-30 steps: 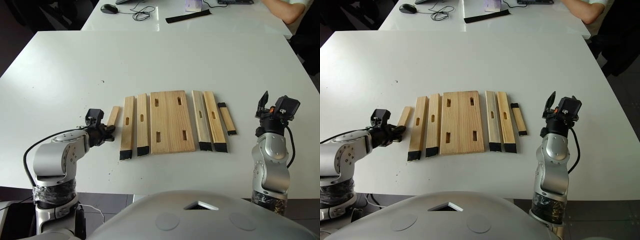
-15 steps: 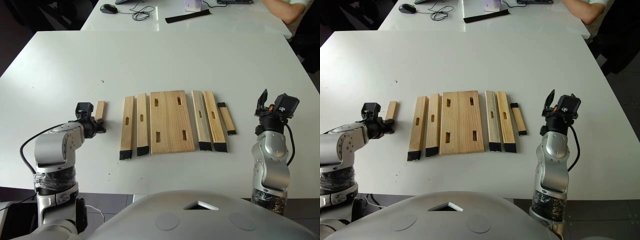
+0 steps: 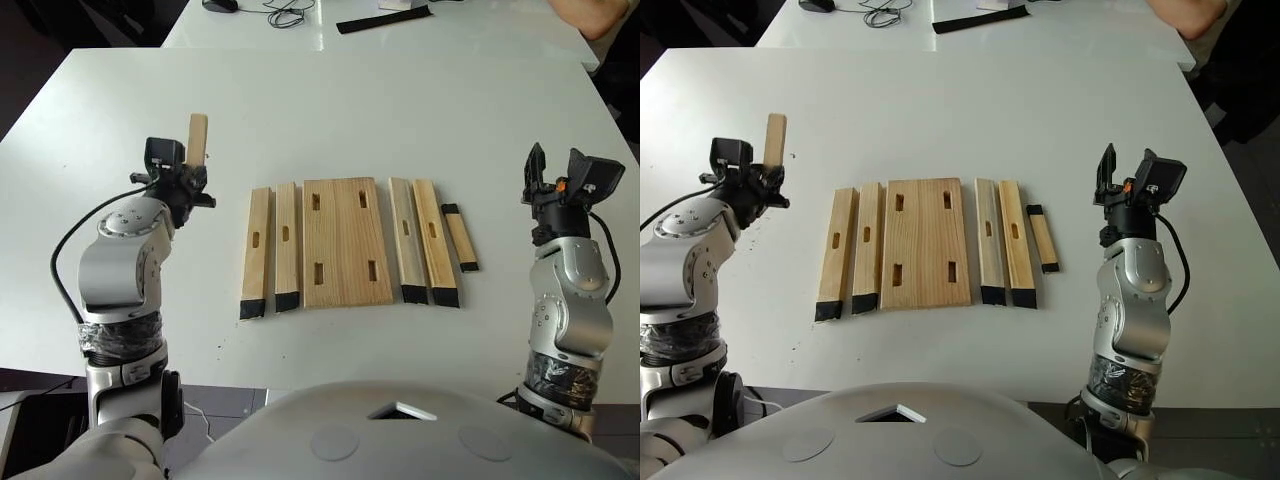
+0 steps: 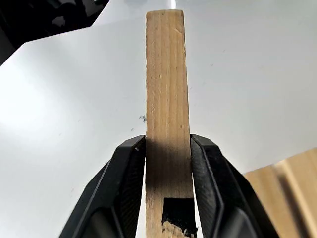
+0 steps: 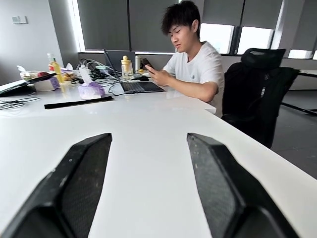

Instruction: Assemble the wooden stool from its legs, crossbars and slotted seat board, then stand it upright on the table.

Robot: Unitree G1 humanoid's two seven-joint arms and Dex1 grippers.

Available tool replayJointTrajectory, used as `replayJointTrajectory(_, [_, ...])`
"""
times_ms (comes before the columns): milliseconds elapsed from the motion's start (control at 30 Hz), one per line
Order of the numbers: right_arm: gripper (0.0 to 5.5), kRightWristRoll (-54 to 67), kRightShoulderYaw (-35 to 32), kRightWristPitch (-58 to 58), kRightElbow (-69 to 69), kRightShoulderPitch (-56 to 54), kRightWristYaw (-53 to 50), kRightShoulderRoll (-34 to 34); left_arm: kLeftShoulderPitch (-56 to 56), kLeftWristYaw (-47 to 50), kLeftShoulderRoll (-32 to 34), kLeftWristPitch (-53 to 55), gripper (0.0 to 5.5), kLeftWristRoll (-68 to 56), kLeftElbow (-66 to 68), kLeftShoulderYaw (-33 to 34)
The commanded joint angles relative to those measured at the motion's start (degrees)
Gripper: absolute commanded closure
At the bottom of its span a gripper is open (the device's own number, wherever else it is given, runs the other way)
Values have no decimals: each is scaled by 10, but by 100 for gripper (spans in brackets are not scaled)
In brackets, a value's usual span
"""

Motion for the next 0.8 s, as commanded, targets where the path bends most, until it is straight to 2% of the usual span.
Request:
replayJointTrajectory(33, [268, 141, -47, 96, 7, -54, 86, -63, -95, -94, -36, -54, 417, -96, 16, -6])
replayJointTrajectory(200, [268, 303, -25, 221, -15, -103, 240, -168, -138, -162, -79, -59, 417, -212, 16, -7])
replayJointTrajectory(333, [268, 399, -1, 279, -43, -140, 329, -228, -124, -162, -97, -99, 417, -200, 26, -40])
replayJointTrajectory(433, [268, 436, 17, 302, -43, -168, 371, -261, -102, -182, -107, -84, 417, -244, 0, -56])
replayJointTrajectory(600, [268, 489, 36, 335, -62, -168, 437, -309, -57, -285, -65, -54, 417, -336, -46, -81])
replayJointTrajectory(800, [268, 547, 35, 365, -60, -163, 450, -335, -51, -299, -53, -52, 417, -397, -66, -73])
